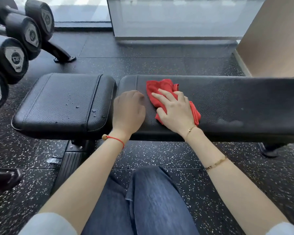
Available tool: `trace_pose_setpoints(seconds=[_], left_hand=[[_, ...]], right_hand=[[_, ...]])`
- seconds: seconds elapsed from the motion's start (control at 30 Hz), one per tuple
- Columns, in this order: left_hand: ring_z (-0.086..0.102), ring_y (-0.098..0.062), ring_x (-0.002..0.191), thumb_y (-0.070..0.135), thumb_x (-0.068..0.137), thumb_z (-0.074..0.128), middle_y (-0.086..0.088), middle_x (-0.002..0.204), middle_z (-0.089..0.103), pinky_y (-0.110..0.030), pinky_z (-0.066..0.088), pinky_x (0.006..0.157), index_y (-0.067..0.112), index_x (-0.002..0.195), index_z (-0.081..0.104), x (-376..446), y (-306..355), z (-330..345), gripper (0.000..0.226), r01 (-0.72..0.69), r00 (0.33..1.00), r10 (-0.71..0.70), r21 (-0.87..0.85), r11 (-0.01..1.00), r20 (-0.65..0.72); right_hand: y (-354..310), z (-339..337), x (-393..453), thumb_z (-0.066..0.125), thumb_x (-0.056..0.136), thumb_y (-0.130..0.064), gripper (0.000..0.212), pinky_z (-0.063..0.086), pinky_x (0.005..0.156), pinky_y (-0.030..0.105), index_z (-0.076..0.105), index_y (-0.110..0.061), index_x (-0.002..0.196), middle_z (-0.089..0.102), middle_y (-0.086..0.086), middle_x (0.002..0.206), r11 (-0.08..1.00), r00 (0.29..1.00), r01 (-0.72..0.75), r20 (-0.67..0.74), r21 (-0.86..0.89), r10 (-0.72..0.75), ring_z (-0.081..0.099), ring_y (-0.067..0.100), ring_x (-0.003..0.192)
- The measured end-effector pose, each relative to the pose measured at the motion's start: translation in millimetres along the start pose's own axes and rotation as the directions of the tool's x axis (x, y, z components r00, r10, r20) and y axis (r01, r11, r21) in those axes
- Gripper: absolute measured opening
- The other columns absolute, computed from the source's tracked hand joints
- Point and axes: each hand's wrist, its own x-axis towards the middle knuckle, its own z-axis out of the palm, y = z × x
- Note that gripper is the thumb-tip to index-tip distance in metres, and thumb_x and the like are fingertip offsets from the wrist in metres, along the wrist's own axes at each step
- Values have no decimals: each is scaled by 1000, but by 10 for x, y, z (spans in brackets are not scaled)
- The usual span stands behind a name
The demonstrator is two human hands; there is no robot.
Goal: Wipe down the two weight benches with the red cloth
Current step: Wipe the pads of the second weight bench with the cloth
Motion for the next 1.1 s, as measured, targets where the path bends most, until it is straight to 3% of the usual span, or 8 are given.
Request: trace_pose_setpoints(seconds=[0.1,0.23,0.37,0.67,0.83,0.93,1.1], left_hand=[[54,-21,117,17,83,53,5,122,63,-38,35,105,19,111,63,-9,3,-8,30,-2,1000,2,-6,1000,-5],[53,-20,119,15,84,53,5,122,62,-39,35,105,19,113,63,-18,29,-22,31,1,1000,-1,-14,1000,-1],[54,-20,119,14,85,53,5,123,63,-40,36,106,19,114,63,-27,45,-43,31,5,1000,-5,-13,1000,1],[54,-23,117,15,84,51,2,123,63,-43,38,105,18,113,63,-15,70,-33,32,2,1000,-2,14,1000,0],[55,-27,116,15,82,50,0,123,63,-45,40,103,16,113,63,-17,83,-48,34,-5,1000,5,11,1000,10],[55,-25,117,16,82,49,1,123,63,-44,40,104,17,114,63,-34,80,-34,34,4,1000,-4,-5,1000,0],[55,-24,118,17,83,49,2,123,64,-44,39,107,17,114,64,-27,73,-20,34,12,1000,-13,-27,1000,-5]], right_hand=[[302,-88,-145,40,84,-41,54,27,107,38,48,-43,137,43,-19,147,1000,999,-19,-41,-4,19,40,26,124],[733,-194,-14,36,83,-43,56,26,109,40,47,-42,138,41,-16,149,985,984,-172,-54,-22,170,37,31,127],[722,-152,138,42,89,-39,51,23,110,41,45,-39,140,39,-11,151,973,974,-226,-38,-42,225,34,34,130],[264,-48,27,43,88,-41,53,26,109,42,45,-38,141,41,-12,150,997,998,-62,2,-39,62,37,32,125],[452,-136,-280,40,83,-43,54,29,107,40,50,-40,137,45,-16,147,1000,999,-29,-45,-12,29,42,28,122],[744,-225,-398,39,82,-42,54,31,106,40,53,-40,134,48,-16,145,993,987,-116,-111,-11,114,43,27,120],[968,-254,-70,44,90,-38,49,23,111,42,48,-39,139,41,-11,150,938,935,-346,-94,-24,343,34,33,130]])
